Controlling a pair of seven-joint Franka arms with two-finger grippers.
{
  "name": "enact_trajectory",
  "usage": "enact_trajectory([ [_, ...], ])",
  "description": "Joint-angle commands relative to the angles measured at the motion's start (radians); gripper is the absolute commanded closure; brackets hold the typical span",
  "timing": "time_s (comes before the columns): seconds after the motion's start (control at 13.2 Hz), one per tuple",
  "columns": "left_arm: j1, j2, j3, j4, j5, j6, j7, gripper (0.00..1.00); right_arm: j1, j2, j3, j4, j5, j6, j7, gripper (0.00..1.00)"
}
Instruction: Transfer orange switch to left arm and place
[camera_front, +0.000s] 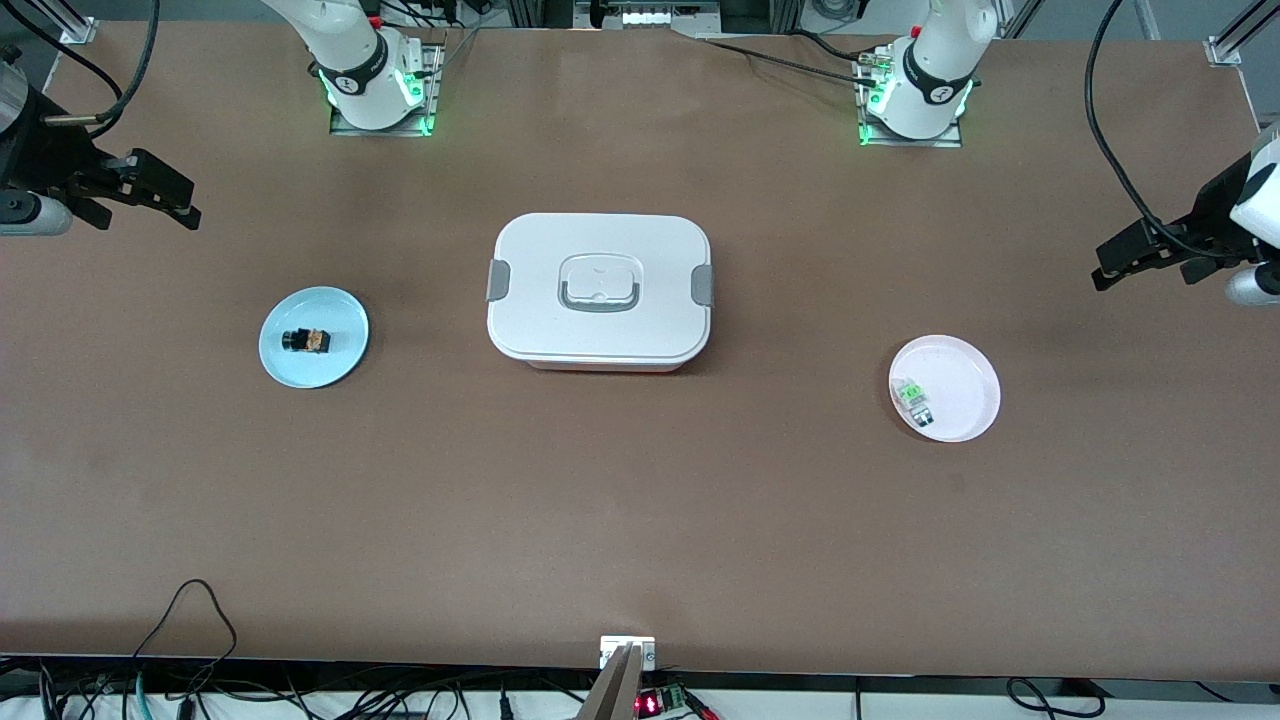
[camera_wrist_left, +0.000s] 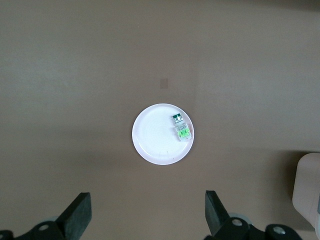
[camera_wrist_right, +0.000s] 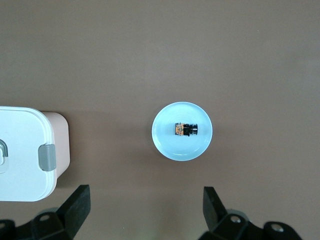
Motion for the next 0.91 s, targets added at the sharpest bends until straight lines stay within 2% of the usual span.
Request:
enact_trajectory([
  [0.0,0.003,0.009,-0.005,0.029,-0.001,-0.027,0.018,0.0,0.012,0.01,-0.009,0.028,-0.012,-0.023,0.018,0.0],
  [0.15,0.003,0.009,-0.005,0.03,-0.001,-0.029,0.018,0.0,0.004,0.013,-0.012,0.025,-0.011,-0.026,0.009,0.0],
  [0.23,0.003,0.009,-0.005,0.03,-0.001,-0.029,0.018,0.0,0.009,0.073,-0.012,0.019,-0.021,-0.043,0.015,0.0],
  [0.38,0.004,0.009,-0.003,0.03,-0.001,-0.029,0.018,0.0,0.006,0.095,-0.011,-0.009,-0.044,-0.107,0.021,0.0],
  [0.53,0.008,0.01,0.001,0.03,-0.005,-0.027,0.022,0.0,-0.009,0.166,-0.018,-0.021,-0.05,-0.104,0.01,0.0],
  [0.68,0.008,0.01,0.003,0.03,-0.007,-0.024,0.022,0.0,-0.026,0.231,-0.02,-0.039,-0.073,-0.04,-0.052,0.0],
  [0.83,0.006,0.012,0.003,0.029,-0.013,-0.024,0.024,0.0,-0.057,0.269,-0.031,-0.123,-0.081,0.113,-0.078,0.0],
])
